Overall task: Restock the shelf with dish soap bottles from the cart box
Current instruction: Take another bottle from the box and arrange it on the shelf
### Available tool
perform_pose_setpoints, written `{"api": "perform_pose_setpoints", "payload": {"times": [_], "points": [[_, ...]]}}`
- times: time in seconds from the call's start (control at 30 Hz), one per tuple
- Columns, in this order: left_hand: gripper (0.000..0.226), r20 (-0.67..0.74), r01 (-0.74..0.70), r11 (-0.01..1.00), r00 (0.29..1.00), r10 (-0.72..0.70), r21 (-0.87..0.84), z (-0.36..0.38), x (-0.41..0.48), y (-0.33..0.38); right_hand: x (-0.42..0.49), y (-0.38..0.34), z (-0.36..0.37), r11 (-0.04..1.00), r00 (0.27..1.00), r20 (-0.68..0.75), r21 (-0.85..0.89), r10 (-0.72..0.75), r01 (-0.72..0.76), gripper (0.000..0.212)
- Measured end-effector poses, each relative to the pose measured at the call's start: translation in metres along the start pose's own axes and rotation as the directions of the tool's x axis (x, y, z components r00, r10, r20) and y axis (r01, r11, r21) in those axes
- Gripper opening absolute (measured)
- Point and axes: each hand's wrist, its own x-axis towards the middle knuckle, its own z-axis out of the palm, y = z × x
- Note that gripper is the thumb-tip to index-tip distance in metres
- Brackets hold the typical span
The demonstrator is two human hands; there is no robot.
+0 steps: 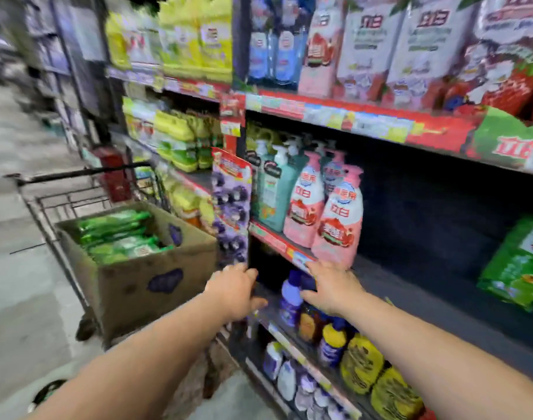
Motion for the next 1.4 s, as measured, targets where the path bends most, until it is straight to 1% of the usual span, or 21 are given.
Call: {"api": "perform_pose_setpoints", "payload": {"times": [0.1,0.27,0.43,0.6,0.8,1.0,1.2,1.4], "points": [[0.065,0.000,0.110,0.994,0.994,-0.110,0.002,-0.005,-0.042,-0.067,0.006,-0.074,0.005,0.993,0.993,0.004,0.022,-0.114,0.114,0.068],[0.069,0.035,0.251,0.968,0.967,-0.251,0.000,-0.006,-0.108,-0.157,0.011,-0.178,0.017,0.972,0.971,0.043,0.024,-0.235,0.234,0.072],[0.072,0.023,0.364,0.931,0.931,-0.364,-0.013,-0.008,-0.147,-0.220,0.017,-0.255,0.024,0.937,0.934,0.073,-0.008,-0.349,0.350,0.071],[0.070,-0.019,0.424,0.903,0.904,-0.427,-0.072,-0.013,-0.161,-0.262,0.045,-0.310,0.022,0.911,0.909,0.074,-0.022,-0.410,0.412,0.073],[0.068,-0.044,0.497,0.866,0.865,-0.500,-0.058,-0.027,-0.154,-0.319,0.096,-0.378,0.023,0.859,0.860,0.058,-0.040,-0.508,0.510,0.070],[0.067,-0.033,0.568,0.822,0.822,-0.569,-0.036,-0.044,-0.118,-0.398,0.171,-0.445,0.011,0.806,0.806,0.045,-0.031,-0.590,0.591,0.068],[0.065,-0.044,0.593,0.804,0.803,-0.594,-0.036,-0.056,-0.056,-0.463,0.260,-0.483,-0.005,0.803,0.802,0.053,-0.011,-0.595,0.596,0.068],[0.065,0.008,0.588,0.808,0.809,-0.588,-0.042,-0.043,-0.017,-0.513,0.318,-0.507,0.008,0.809,0.805,0.101,-0.006,-0.585,0.588,0.070]]}}
